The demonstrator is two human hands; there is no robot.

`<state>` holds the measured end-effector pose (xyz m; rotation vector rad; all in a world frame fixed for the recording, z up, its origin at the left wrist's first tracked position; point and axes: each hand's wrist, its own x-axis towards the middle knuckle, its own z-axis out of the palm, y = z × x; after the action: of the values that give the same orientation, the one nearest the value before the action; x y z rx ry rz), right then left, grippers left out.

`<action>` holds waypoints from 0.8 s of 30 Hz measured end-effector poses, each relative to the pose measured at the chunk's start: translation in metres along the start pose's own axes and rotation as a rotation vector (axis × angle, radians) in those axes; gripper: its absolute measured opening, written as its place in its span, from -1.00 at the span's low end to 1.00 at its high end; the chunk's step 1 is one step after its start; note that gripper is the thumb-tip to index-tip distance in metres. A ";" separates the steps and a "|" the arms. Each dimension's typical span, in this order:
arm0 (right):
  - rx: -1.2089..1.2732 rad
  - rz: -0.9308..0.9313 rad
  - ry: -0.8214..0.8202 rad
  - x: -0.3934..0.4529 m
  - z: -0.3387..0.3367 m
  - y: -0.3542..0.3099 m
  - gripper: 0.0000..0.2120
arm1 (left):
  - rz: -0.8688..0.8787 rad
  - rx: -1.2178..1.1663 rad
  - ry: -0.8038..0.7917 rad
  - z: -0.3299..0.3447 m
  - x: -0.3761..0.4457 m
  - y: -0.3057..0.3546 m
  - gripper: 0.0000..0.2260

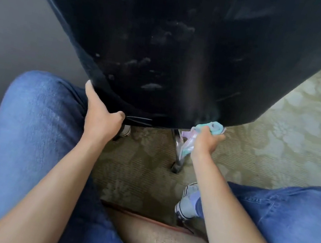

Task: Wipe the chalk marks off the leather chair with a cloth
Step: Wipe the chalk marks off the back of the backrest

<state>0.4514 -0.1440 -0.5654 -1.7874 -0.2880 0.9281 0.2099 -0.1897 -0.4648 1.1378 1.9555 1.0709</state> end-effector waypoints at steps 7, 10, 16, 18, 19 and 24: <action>-0.118 0.109 -0.180 -0.067 0.042 0.029 -0.48 | 0.151 0.037 -0.009 -0.002 -0.002 -0.018 -0.27; -0.221 0.036 -0.284 -0.101 0.055 0.035 -0.55 | 0.189 0.031 -0.054 0.005 -0.007 -0.023 -0.24; -0.285 -0.211 -0.579 -0.148 0.072 0.050 -0.68 | 0.237 0.011 -0.083 0.007 -0.011 -0.030 -0.25; -0.284 -0.199 -0.515 -0.133 0.065 0.049 -0.78 | 0.202 0.015 -0.065 0.007 -0.006 -0.028 -0.26; -0.254 -0.201 -0.420 -0.121 0.059 0.049 -0.72 | 0.192 0.023 -0.055 0.008 -0.003 -0.028 -0.28; -0.063 -0.020 -0.029 -0.059 0.031 0.036 -0.64 | 0.183 0.031 -0.037 0.011 0.001 -0.029 -0.43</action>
<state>0.3816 -0.1721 -0.5749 -1.8266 -0.3564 0.9412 0.2075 -0.1936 -0.4956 1.3655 1.8732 1.1080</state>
